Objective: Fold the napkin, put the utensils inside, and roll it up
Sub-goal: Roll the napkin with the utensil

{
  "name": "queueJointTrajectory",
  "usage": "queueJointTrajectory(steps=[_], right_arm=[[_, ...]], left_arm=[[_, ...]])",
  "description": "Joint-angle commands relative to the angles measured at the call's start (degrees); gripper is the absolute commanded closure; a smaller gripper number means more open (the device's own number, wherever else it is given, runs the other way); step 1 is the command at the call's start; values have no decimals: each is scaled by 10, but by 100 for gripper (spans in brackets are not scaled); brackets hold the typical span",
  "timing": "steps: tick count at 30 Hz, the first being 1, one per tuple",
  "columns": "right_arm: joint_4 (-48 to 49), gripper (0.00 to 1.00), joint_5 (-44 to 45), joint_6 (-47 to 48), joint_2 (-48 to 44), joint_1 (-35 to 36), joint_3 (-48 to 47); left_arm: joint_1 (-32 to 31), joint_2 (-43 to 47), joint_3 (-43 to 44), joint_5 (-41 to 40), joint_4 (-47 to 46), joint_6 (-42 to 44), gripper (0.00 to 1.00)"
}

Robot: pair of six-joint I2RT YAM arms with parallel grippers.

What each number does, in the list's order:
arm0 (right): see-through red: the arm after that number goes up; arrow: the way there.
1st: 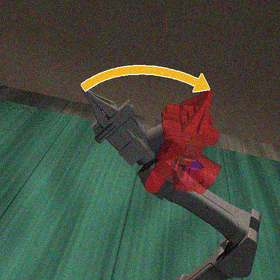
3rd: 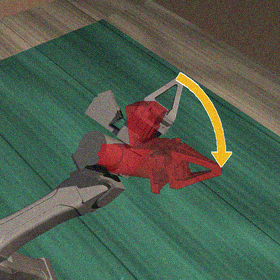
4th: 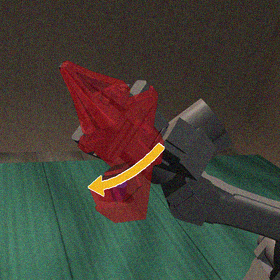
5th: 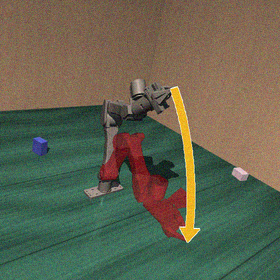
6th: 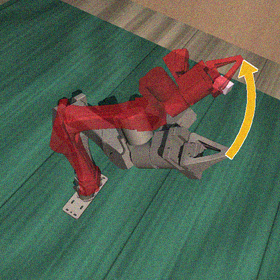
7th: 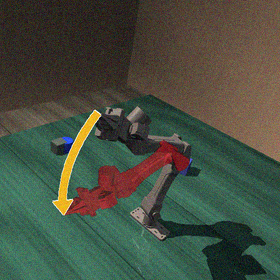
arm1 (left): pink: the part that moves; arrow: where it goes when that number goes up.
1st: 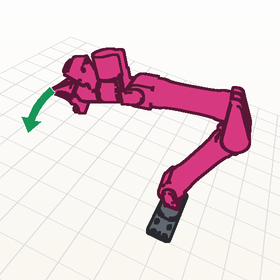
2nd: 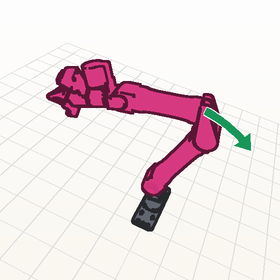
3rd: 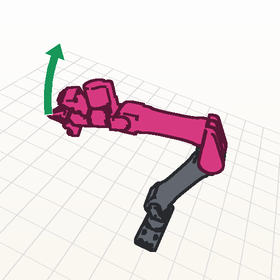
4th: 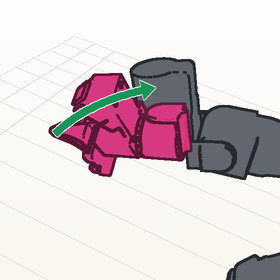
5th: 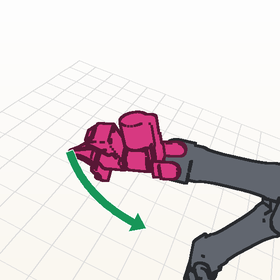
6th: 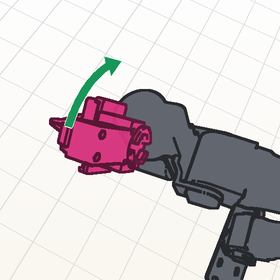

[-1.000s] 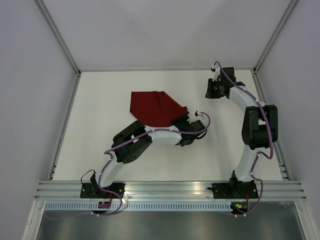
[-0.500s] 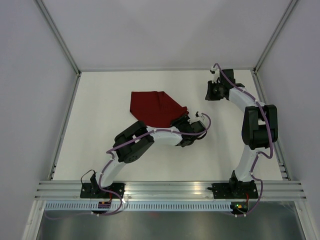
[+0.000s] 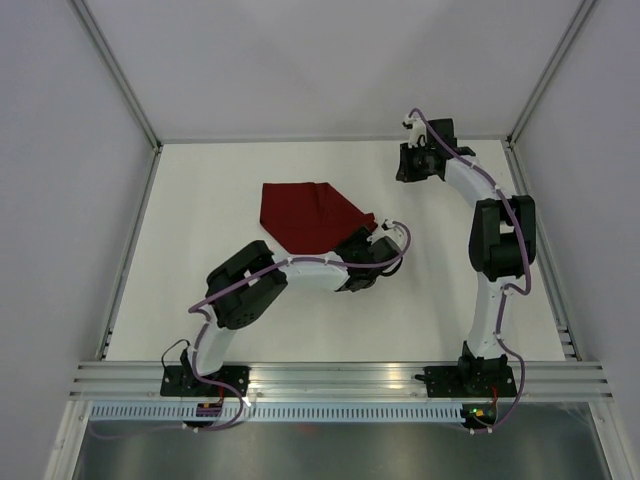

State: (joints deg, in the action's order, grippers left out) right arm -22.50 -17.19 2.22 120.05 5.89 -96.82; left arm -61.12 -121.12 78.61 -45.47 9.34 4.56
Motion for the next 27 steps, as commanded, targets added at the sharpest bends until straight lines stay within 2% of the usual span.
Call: queueJointTrajectory(steps=[1,4,6,9,11,17,27], right_arm=[[-34,73,-40,22,28,31,-64],[-55,71,-75,34,40,42,-108],[-66,67,-82,37,58,57,-143],[-112,66,-73,46,102,80,-202],[-126,66,-86,51,118,86,-220],[-126,65,-151,93,110,111,-177],[-160,66,-111,155,141,148,-145]], left_arm=[[19,90,-10,52,-7,-68,37],[47,141,-10,71,23,-117,36],[66,172,-13,74,48,-182,35],[128,195,-25,101,123,-292,39],[150,197,-35,112,138,-319,41],[221,184,-75,189,150,-391,51],[235,109,-47,236,137,-415,54]])
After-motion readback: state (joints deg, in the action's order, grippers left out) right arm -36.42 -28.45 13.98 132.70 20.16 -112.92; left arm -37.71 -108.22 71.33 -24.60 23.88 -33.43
